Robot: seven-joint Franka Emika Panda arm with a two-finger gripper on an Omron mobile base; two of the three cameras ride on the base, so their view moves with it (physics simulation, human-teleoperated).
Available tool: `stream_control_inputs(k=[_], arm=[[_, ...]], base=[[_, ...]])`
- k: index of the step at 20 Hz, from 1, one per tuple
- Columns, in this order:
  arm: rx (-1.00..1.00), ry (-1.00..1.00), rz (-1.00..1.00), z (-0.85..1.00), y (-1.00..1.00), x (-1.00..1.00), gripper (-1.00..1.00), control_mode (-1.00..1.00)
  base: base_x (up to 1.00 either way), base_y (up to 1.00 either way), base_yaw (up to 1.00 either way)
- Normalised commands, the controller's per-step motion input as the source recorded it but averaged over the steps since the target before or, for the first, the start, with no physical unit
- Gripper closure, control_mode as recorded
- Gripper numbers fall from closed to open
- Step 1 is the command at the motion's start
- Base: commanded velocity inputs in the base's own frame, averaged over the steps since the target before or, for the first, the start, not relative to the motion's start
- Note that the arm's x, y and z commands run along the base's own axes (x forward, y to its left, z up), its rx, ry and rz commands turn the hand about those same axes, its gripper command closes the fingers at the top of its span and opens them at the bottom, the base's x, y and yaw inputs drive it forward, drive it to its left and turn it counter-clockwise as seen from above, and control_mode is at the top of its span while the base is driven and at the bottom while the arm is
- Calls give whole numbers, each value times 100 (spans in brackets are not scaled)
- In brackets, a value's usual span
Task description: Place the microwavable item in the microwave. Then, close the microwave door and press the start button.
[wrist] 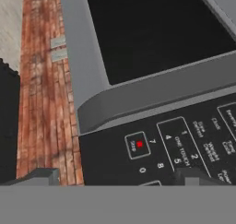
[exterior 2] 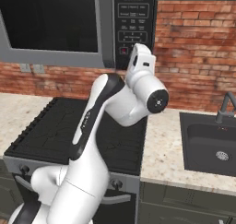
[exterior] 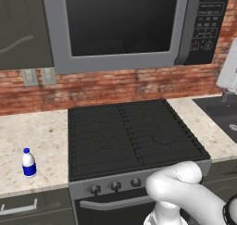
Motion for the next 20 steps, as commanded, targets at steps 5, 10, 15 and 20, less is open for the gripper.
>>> stream_control_inputs(k=[5,10,15,20], arm=[[0,0,0,-13,-4,54,-100,-100],[0,0,0,-18,-4,49,-100,-100],[0,0,0,-2,-13,44,-100,-100],[0,0,0,0,-16,35,-100,-100]], base=[[0,0,0],[0,0,0],[0,0,0],[0,0,0]])
